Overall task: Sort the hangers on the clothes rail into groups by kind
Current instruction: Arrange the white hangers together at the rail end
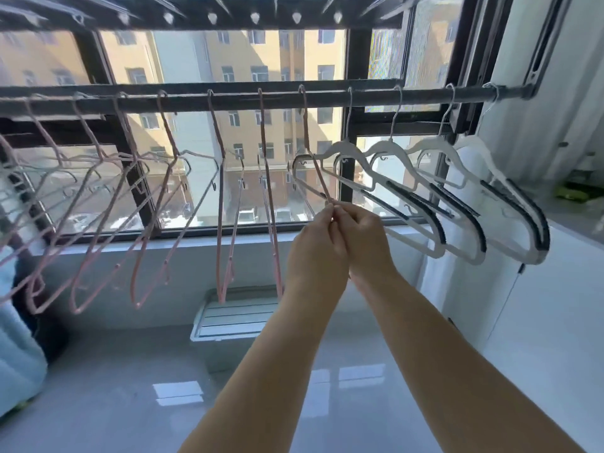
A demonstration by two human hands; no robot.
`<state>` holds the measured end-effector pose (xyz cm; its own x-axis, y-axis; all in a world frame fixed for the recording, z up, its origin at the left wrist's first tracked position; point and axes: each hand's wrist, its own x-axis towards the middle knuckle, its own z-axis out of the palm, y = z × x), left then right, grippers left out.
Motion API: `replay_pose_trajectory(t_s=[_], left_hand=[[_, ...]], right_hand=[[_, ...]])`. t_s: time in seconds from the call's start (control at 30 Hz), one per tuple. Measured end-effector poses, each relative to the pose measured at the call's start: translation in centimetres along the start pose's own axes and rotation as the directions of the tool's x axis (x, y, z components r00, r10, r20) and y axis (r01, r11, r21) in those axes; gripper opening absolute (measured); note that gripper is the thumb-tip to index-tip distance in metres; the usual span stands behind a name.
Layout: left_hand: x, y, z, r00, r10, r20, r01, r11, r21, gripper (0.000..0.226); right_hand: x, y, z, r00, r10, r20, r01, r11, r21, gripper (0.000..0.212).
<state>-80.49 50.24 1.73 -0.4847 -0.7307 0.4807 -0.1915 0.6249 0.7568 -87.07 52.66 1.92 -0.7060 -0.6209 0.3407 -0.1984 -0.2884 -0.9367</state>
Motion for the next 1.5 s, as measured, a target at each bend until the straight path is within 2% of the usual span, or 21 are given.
replay_pose_trajectory(t_s=[0.2,0.3,0.37,0.4,0.43,0.47,0.53,0.57,0.63,0.73,0.8,0.87,0.93,1.03,1.13,1.33,1.5], left_hand=[[-0.2,0.2,1.2,0.999,-0.022,-0.046,0.022,1.000,-0.001,0.034],[-0.4,0.0,1.7,0.996,-0.046,-0.070,0.041,0.997,-0.070,0.033],[-0.5,-0.2,2.1,0.994,-0.054,-0.095,0.046,0.996,-0.079,0.032],[-0.5,-0.3,2.3,0.993,-0.052,-0.108,0.044,0.996,-0.072,0.031],[-0.5,-0.3,2.6,0.991,-0.048,-0.121,0.039,0.996,-0.076,0.031],[-0.7,-0.3,2.8,0.989,-0.035,-0.141,0.024,0.997,-0.080,0.032],[-1.1,0.2,3.3,0.971,0.043,-0.236,-0.054,0.998,-0.042,0.036],[-1.4,0.7,3.5,0.954,0.090,-0.286,-0.101,0.994,-0.027,0.037],[-1.8,2.0,4.2,0.941,0.150,-0.302,-0.178,0.982,-0.066,0.037],[-1.7,3.5,5.9,0.974,0.133,-0.185,-0.172,0.961,-0.218,0.037],[-1.4,3.8,7.1,0.997,0.049,-0.063,-0.064,0.963,-0.263,0.041],[-1.2,3.3,8.2,0.997,-0.049,0.064,0.063,0.970,-0.234,0.046],[-1.4,2.7,8.8,0.983,-0.092,0.158,0.124,0.970,-0.207,0.051],[-2.0,2.3,9.4,0.975,-0.077,0.208,0.121,0.970,-0.209,0.054],[-2.1,2.2,9.5,0.972,-0.075,0.223,0.132,0.958,-0.255,0.058],[-1.8,2.0,9.5,0.978,-0.084,0.189,0.133,0.956,-0.261,0.061],[-1.7,2.2,9.4,0.977,-0.070,0.202,0.125,0.954,-0.273,0.064]], right_hand=[[0.1,0.4,-0.9,0.998,0.027,0.058,-0.030,0.998,0.051,0.032],[0.2,0.6,-1.6,0.990,0.082,0.118,-0.090,0.994,0.060,0.026],[0.1,0.4,-2.2,0.975,0.122,0.186,-0.122,0.992,-0.014,0.021],[0.1,0.4,-2.8,0.974,0.102,0.203,-0.070,0.984,-0.161,0.022],[0.0,0.4,-3.5,0.979,0.031,0.200,0.046,0.929,-0.367,0.027],[0.0,0.4,-4.4,0.979,-0.095,0.180,0.179,0.819,-0.544,0.032],[-0.1,-0.7,-6.5,0.912,-0.390,0.126,0.362,0.626,-0.690,0.038],[0.0,-1.4,-7.7,0.878,-0.470,0.092,0.384,0.575,-0.722,0.037],[0.7,-2.4,-10.0,0.869,-0.492,0.059,0.352,0.530,-0.772,0.035],[1.4,-2.7,-11.3,0.928,-0.355,0.116,0.304,0.536,-0.787,0.037],[1.5,-2.1,-11.1,0.946,-0.279,0.163,0.294,0.534,-0.793,0.037],[2.1,-1.4,-10.8,0.963,-0.185,0.195,0.266,0.549,-0.792,0.041],[2.9,-0.8,-10.7,0.979,-0.077,0.189,0.197,0.600,-0.775,0.041],[3.6,0.0,-10.3,0.987,0.031,0.160,0.082,0.756,-0.649,0.028],[3.5,0.7,-9.6,0.990,0.018,0.138,0.062,0.830,-0.555,0.025],[3.2,1.1,-9.2,0.990,-0.085,0.109,0.132,0.820,-0.557,0.022],[3.0,1.3,-9.2,0.989,-0.119,0.082,0.145,0.821,-0.552,0.027]])
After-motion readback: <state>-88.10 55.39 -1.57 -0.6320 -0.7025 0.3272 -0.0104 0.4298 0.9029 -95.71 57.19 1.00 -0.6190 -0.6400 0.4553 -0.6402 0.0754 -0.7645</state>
